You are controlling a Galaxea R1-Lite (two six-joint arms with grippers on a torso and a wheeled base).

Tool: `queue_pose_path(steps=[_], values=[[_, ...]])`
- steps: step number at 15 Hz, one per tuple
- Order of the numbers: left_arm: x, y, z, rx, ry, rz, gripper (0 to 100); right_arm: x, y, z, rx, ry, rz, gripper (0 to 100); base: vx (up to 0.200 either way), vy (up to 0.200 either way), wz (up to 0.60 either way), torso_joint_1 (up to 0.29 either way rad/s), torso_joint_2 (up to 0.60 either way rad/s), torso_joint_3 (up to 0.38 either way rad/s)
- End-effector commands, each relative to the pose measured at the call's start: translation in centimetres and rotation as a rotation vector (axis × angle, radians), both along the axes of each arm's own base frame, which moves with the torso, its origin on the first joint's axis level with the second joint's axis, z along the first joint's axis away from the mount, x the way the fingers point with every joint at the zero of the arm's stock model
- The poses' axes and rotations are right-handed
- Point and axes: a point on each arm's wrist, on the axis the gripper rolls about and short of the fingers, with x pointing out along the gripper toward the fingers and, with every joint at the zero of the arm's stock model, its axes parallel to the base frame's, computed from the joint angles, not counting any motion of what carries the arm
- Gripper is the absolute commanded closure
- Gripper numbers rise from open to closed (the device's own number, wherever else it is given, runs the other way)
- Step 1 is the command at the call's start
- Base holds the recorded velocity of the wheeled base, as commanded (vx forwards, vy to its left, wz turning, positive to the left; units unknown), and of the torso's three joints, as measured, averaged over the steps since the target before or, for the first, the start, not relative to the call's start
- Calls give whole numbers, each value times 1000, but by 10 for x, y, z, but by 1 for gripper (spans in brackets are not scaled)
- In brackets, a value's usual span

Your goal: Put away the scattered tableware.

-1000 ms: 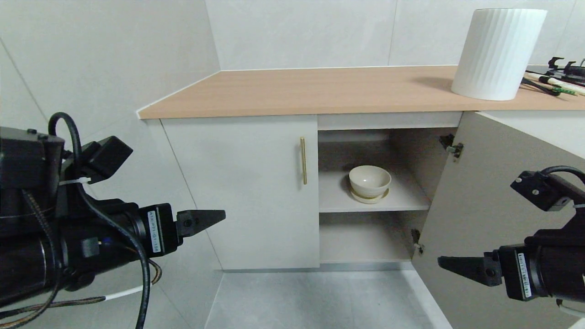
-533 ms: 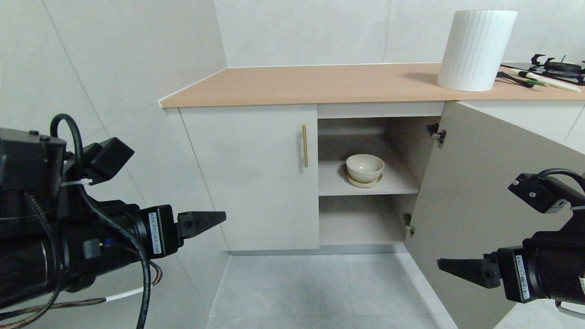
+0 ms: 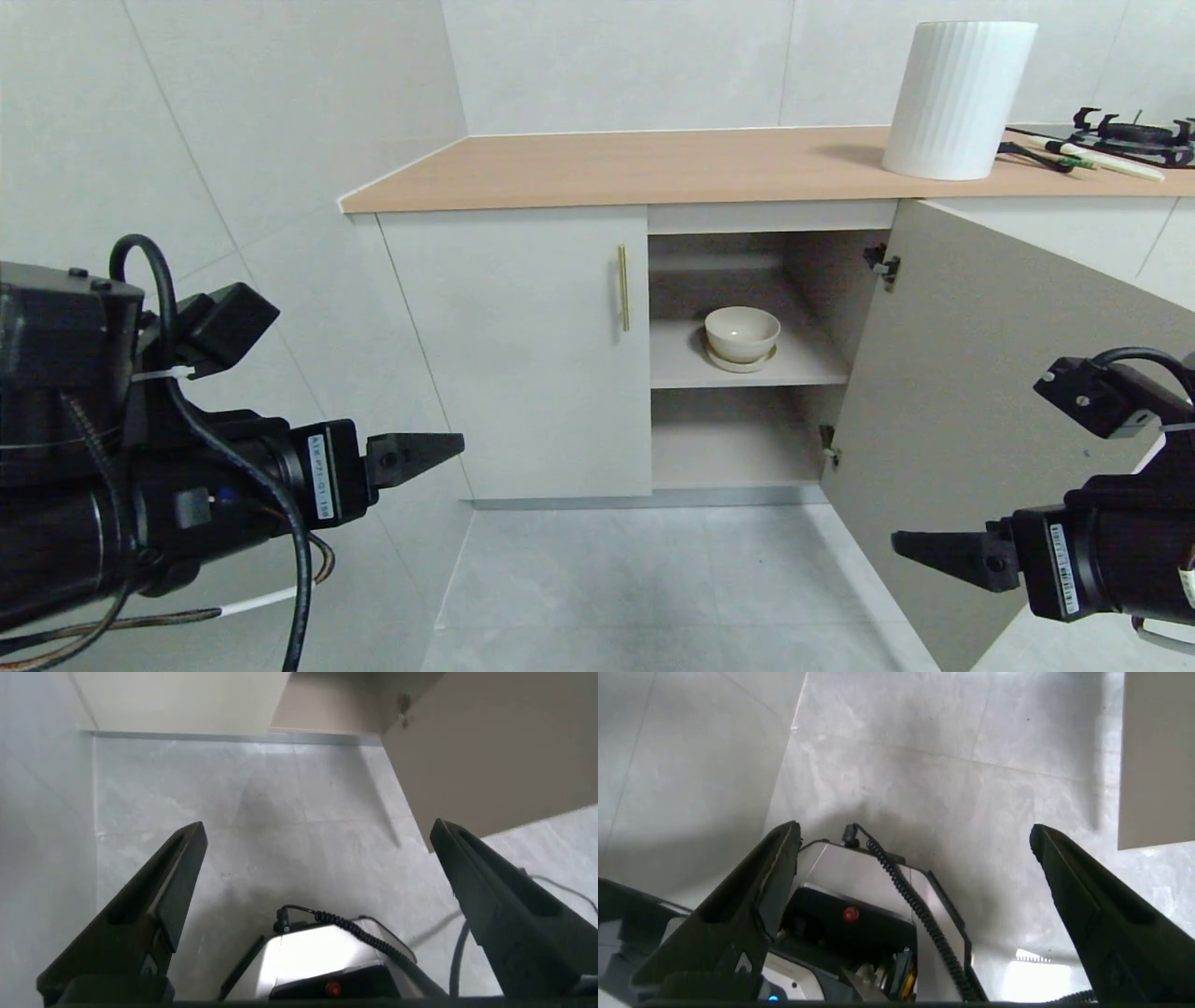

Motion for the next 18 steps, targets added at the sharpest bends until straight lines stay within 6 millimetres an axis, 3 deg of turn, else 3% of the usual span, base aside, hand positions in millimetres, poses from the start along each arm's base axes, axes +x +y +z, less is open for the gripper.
queue_pose_path(steps=[1, 6, 16, 18], values=[[1, 0, -1, 3, 3, 2, 0, 1, 0, -1, -2, 3, 0, 0, 0, 0, 0, 0, 0, 0], [1, 0, -1, 17, -1, -6, 0, -2, -1, -1, -17, 24, 1, 0, 0, 0, 0, 0, 0, 0], [0, 0, -3, 36, 0, -14, 0, -10, -11, -9, -202, 114, -17, 0, 0, -200, 0, 2, 4, 1], [0, 0, -3, 36, 0, -14, 0, 0, -21, -10, -235, 122, -84, 0, 0, -200, 0, 0, 2, 5]])
